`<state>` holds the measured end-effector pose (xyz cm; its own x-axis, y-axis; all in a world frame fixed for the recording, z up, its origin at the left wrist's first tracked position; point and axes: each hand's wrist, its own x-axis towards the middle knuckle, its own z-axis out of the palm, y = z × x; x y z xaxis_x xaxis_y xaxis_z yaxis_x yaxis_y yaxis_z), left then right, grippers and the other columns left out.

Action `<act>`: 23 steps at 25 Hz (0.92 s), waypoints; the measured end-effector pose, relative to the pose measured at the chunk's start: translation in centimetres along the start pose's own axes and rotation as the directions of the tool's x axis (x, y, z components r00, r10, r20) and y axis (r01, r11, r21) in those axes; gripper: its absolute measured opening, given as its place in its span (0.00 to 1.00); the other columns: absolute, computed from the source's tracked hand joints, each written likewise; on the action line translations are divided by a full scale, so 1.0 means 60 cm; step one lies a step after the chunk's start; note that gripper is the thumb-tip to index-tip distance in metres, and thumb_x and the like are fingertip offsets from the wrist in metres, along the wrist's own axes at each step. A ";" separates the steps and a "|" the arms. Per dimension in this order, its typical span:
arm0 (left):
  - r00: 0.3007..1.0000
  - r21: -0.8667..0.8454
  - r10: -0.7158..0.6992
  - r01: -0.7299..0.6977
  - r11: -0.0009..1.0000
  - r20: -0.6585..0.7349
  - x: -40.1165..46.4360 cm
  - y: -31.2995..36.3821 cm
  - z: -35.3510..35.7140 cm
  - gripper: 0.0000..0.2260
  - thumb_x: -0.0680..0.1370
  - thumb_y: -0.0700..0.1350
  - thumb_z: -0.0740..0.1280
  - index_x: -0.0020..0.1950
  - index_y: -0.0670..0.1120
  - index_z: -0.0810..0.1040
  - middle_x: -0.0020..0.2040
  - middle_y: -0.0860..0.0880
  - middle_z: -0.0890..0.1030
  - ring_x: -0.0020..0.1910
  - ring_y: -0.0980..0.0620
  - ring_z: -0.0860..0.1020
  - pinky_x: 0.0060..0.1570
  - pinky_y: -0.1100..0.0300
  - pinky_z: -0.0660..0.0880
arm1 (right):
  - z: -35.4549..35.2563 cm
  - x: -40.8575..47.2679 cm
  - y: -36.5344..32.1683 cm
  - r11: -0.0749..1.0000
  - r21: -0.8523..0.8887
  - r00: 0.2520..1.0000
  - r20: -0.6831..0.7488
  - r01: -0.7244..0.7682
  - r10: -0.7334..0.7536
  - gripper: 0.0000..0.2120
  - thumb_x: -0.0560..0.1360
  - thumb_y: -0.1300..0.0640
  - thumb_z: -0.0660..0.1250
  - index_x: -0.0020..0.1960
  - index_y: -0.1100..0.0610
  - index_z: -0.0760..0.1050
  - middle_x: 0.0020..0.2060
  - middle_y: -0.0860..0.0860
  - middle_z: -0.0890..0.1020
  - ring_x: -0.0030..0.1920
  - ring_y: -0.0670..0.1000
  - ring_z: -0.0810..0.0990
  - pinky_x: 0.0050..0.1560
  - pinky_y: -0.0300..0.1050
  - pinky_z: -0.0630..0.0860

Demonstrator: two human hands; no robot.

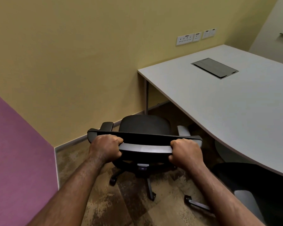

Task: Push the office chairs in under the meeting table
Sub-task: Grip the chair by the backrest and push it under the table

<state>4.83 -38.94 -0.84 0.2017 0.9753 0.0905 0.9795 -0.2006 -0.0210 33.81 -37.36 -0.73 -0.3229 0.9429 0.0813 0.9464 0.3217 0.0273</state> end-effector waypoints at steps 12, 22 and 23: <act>0.996 0.020 0.059 -0.061 0.998 0.065 0.099 -0.036 0.004 0.09 0.67 0.50 0.64 0.46 0.54 0.79 0.41 0.55 0.81 0.43 0.51 0.78 0.39 0.58 0.66 | -0.002 0.057 0.001 0.994 -0.062 0.995 0.015 -0.093 0.094 0.08 0.62 0.47 0.67 0.37 0.50 0.78 0.32 0.46 0.80 0.34 0.51 0.78 0.32 0.43 0.64; 0.993 0.062 0.106 -0.109 0.992 0.045 0.259 -0.086 0.024 0.10 0.67 0.49 0.65 0.46 0.53 0.80 0.41 0.55 0.81 0.43 0.50 0.78 0.37 0.58 0.64 | 0.012 0.178 0.017 0.985 -0.012 0.985 0.031 -0.171 0.171 0.07 0.65 0.48 0.65 0.39 0.50 0.76 0.33 0.46 0.78 0.34 0.50 0.77 0.33 0.44 0.66; 0.992 0.067 0.118 -0.121 0.990 0.041 0.278 -0.094 0.027 0.10 0.67 0.50 0.65 0.46 0.53 0.80 0.41 0.54 0.81 0.44 0.50 0.78 0.37 0.58 0.64 | 0.016 0.193 0.016 0.983 -0.008 0.983 0.034 -0.182 0.182 0.07 0.64 0.48 0.64 0.39 0.50 0.76 0.33 0.46 0.78 0.35 0.51 0.77 0.34 0.45 0.66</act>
<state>2.66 -21.37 -0.85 0.3159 0.9476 0.0470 0.9455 -0.3103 -0.0984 31.01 -26.05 -0.70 -0.1452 0.9881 0.0508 0.9893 0.1444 0.0200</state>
